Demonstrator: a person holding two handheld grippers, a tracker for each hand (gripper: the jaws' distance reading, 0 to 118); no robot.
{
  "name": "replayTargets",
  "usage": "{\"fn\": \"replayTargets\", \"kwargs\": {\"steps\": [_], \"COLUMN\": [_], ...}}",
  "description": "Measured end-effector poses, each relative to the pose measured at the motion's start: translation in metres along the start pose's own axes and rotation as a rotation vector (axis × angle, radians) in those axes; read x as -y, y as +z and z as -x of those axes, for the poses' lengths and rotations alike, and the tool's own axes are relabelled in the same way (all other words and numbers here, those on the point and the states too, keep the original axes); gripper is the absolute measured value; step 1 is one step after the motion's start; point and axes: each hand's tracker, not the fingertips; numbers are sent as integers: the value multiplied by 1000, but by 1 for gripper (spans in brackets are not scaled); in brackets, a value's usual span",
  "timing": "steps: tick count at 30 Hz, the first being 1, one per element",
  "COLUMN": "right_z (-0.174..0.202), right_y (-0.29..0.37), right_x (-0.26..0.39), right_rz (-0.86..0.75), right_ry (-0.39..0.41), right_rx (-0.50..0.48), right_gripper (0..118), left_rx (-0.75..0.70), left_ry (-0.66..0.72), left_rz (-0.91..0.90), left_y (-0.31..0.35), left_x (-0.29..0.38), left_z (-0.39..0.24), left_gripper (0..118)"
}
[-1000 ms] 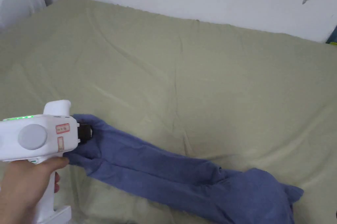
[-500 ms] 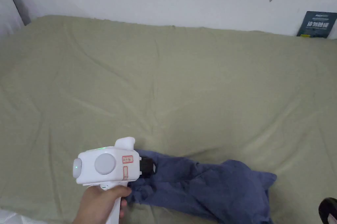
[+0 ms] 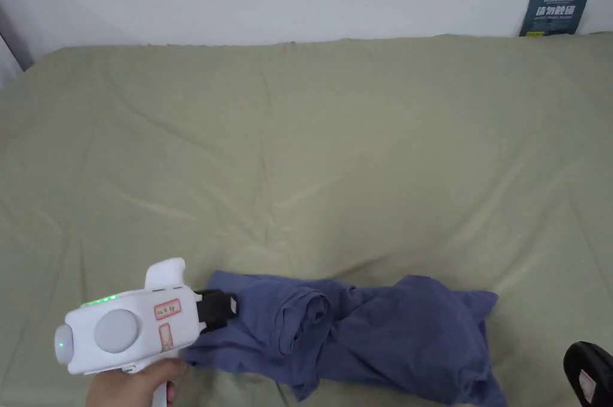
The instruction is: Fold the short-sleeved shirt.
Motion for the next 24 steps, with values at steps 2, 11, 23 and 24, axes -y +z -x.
{"fn": "replayTargets", "kwargs": {"steps": [2,11,23,24], "right_z": [0,-8,5,7], "right_y": [0,2,-1,-3], "right_x": [0,-1,-4,-3], "right_rz": [-1,3,1,5], "right_ry": [-4,-15,16,23], "right_rx": [-1,14,-15,-20], "right_gripper": [5,5,5,5], "left_rx": [89,205,-67,-127], "left_ry": [3,-26,-229,-246], "left_rz": [72,58,-111,-127], "left_y": [-14,-48,42,49], "left_x": [11,20,4,3], "left_z": [-21,-88,-42,-31], "left_gripper": [23,23,23,23]}}
